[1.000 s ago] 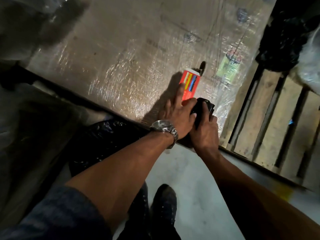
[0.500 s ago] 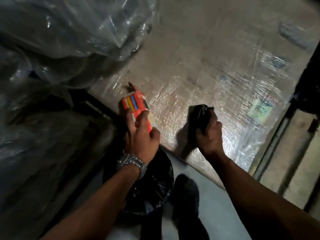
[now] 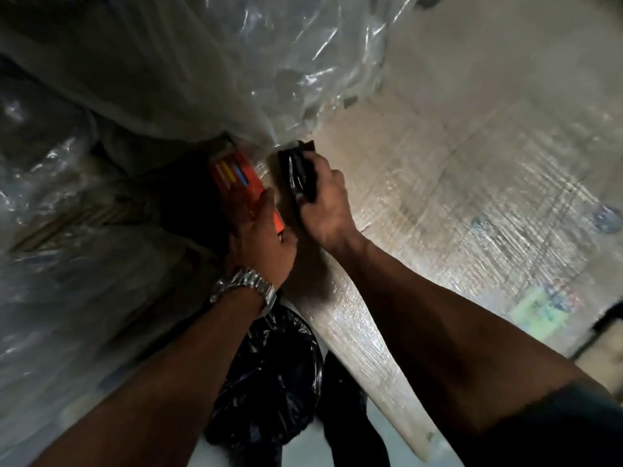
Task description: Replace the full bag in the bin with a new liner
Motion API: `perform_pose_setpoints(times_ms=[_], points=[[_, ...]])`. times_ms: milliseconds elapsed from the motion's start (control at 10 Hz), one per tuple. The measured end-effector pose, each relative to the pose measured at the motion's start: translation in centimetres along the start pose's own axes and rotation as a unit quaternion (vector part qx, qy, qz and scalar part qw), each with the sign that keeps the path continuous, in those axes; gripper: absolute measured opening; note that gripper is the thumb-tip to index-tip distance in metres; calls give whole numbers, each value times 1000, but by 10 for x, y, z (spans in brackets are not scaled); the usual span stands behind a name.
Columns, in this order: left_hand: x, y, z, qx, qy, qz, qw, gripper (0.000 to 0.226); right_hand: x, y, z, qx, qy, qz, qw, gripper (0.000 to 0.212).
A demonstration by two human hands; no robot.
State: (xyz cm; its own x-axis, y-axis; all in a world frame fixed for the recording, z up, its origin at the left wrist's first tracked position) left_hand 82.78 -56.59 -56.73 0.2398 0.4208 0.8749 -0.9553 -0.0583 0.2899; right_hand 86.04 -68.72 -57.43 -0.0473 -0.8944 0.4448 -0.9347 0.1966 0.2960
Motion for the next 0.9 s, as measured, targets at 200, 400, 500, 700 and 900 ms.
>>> perform_pose_setpoints(times_ms=[200,400,500,700,900], points=[[-10,-11,-2,-23,56,-56,997,76,-23,-16,5,29,163,-102,981,62],[-4,-11,-8,-29,10,-89,996,72,-11,-7,8,68,231,-149,959,75],[-1,-13,-3,-25,3,-85,996,73,-8,-6,5,59,243,-160,955,80],[5,-9,-5,-31,-16,-83,996,81,13,21,18,32,234,-110,966,71],[36,20,3,-56,-112,-34,992,73,54,54,26,-40,286,-89,953,65]])
Point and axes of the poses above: each hand's wrist, its own y-axis away from the middle knuckle, its own x-axis out of the back of the hand, z = x × y, the point moved 2 cm from there along -y, towards the middle knuckle, and after that the axes turned 3 degrees about -y, right-handed, at the moved point
